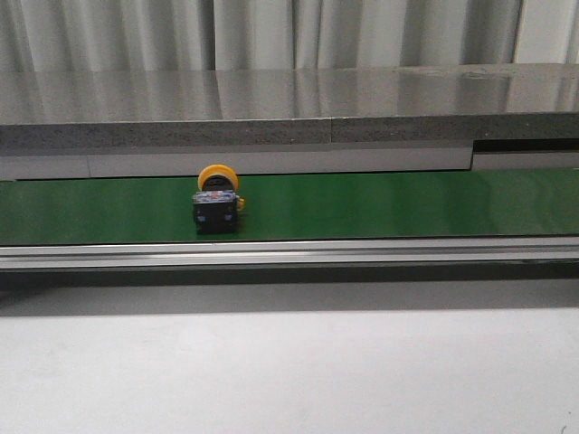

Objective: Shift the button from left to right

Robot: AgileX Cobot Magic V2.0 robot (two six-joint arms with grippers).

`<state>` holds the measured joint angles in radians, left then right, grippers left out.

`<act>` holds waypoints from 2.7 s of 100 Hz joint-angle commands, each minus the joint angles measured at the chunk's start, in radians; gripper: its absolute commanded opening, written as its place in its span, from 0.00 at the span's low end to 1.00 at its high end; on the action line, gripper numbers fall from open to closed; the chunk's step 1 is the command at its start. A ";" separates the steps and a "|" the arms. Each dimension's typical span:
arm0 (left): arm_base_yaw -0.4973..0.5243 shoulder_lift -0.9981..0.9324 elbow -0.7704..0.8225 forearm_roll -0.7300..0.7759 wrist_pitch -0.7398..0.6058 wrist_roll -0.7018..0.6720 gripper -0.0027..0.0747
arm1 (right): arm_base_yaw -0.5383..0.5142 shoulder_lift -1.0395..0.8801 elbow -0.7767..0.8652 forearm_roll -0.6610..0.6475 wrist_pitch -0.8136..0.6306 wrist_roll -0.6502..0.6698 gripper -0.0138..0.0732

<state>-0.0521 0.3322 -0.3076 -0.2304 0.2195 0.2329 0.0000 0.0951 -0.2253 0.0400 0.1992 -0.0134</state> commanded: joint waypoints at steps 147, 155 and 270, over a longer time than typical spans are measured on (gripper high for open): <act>-0.008 0.006 -0.029 -0.015 -0.082 -0.002 0.01 | -0.002 0.860 -0.622 0.191 0.411 0.000 0.80; -0.008 0.006 -0.029 -0.015 -0.082 -0.002 0.01 | 0.002 0.861 -0.622 0.191 0.399 -0.012 0.80; -0.008 0.006 -0.029 -0.015 -0.082 -0.002 0.01 | 0.243 1.447 -0.894 0.190 0.333 -0.115 0.80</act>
<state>-0.0521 0.3322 -0.3076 -0.2325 0.2195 0.2329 0.2428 1.5555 -1.0797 0.2176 0.5624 -0.1189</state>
